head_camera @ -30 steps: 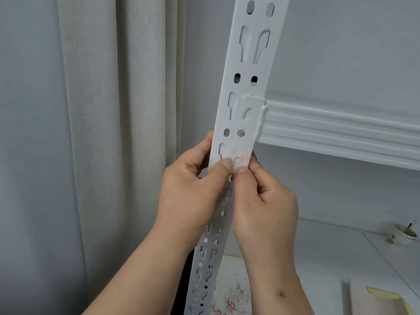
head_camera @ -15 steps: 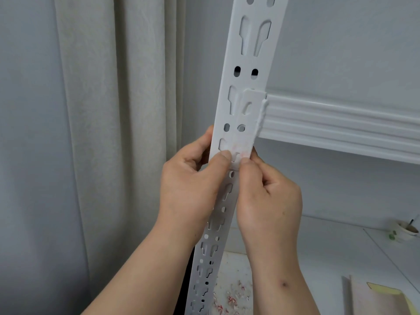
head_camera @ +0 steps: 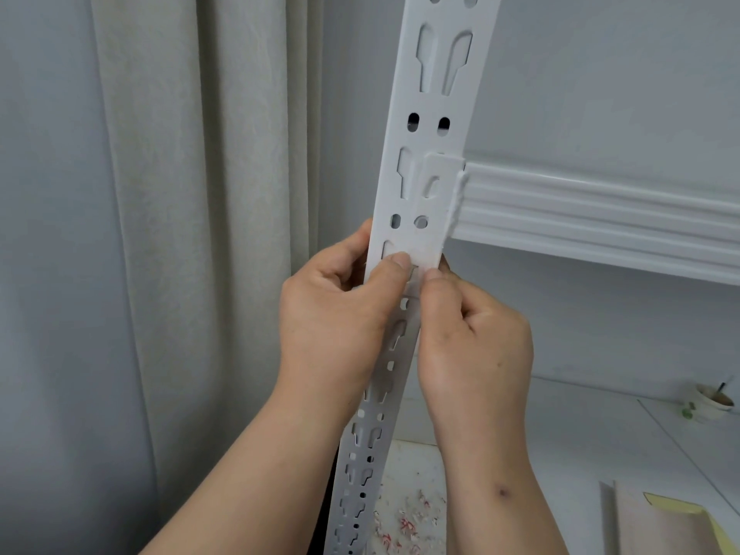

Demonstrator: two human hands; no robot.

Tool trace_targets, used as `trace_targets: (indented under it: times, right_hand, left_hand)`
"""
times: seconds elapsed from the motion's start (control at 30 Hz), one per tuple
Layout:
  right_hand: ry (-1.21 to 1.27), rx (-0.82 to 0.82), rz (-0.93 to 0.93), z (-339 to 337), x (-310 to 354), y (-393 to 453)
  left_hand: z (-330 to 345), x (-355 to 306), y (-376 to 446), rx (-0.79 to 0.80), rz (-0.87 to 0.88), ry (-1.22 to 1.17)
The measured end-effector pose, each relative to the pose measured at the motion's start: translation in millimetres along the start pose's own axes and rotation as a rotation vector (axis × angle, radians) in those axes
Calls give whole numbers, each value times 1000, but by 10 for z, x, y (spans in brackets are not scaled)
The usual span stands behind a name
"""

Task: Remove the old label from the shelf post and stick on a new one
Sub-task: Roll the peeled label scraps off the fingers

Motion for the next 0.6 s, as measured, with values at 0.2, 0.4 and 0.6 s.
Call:
trace_targets:
  times: [0.2,0.4,0.6]
  right_hand:
    - [31,-18,5,-1,37,7]
    - [-9,-17,-1,5,29,23]
    - [16,1,-4,8,14,-10]
  left_hand:
    - [12,-23,-12,-14,5,-8]
    - [39,-41,-17,-50,20,-22]
    - [15,-30,-16,-8,7,-18]
Point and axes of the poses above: each hand's wrist, its own y-axis towards the middle knuckle, its own z-axis out of the palm, x = y × z, the point moved 6 cm from there along y, towards the middle knuckle, and after that the axes turned 6 degrees about -x, right-handed, at the moved point
